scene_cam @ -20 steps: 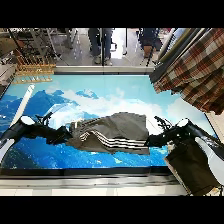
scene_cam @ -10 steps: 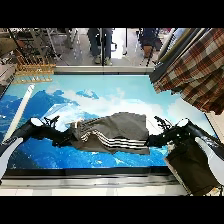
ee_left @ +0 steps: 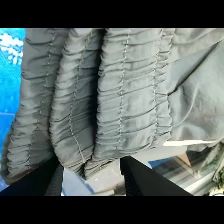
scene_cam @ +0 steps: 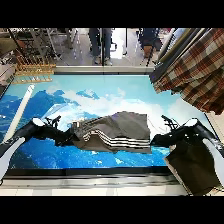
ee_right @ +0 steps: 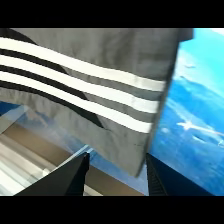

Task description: Fold the clothes and pants, and hang the long-sleeved shirts on hangers.

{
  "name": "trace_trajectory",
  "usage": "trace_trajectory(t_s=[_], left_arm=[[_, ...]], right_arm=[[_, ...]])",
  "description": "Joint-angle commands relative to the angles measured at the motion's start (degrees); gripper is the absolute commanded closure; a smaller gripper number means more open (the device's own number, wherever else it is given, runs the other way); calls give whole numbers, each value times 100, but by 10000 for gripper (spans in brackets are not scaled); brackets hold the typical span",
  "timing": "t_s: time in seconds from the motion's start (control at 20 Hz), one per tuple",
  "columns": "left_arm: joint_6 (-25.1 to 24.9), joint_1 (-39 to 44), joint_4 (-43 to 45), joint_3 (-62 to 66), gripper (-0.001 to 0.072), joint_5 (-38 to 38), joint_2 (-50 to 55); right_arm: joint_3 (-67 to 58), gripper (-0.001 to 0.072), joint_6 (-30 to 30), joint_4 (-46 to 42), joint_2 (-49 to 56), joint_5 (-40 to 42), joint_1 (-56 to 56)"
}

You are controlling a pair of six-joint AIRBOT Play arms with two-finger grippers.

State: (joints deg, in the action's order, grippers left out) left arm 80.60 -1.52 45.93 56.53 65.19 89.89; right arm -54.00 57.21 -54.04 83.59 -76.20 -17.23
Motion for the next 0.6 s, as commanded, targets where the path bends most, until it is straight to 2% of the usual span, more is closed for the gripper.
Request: trace_trajectory(t_s=[0.0, 0.3, 0.35, 0.4, 0.45, 0.5, 0.55], left_arm=[[-7, 7, -17, 2, 344, 17, 2], [-155, 33, -262, 2, 355, -15, 2], [-153, 33, -348, 2, 417, -55, 2], [-153, 33, -435, 2, 578, -85, 2], [-153, 33, -483, 2, 680, -122, 2], [-153, 35, -560, 0, 696, -144, 4], [-151, 33, -660, 2, 696, -149, 4]], right_arm=[[26, 278, 428, -398, -144, 37, -275], [138, 279, 424, -221, 363, 391, 315], [138, 284, 424, -195, 422, 538, 474], [138, 292, 426, -205, 459, 654, 614], [138, 401, 428, -210, 481, 782, 734], [136, 530, 505, -223, 481, 918, 802], [116, 630, 605, -227, 481, 994, 800]])
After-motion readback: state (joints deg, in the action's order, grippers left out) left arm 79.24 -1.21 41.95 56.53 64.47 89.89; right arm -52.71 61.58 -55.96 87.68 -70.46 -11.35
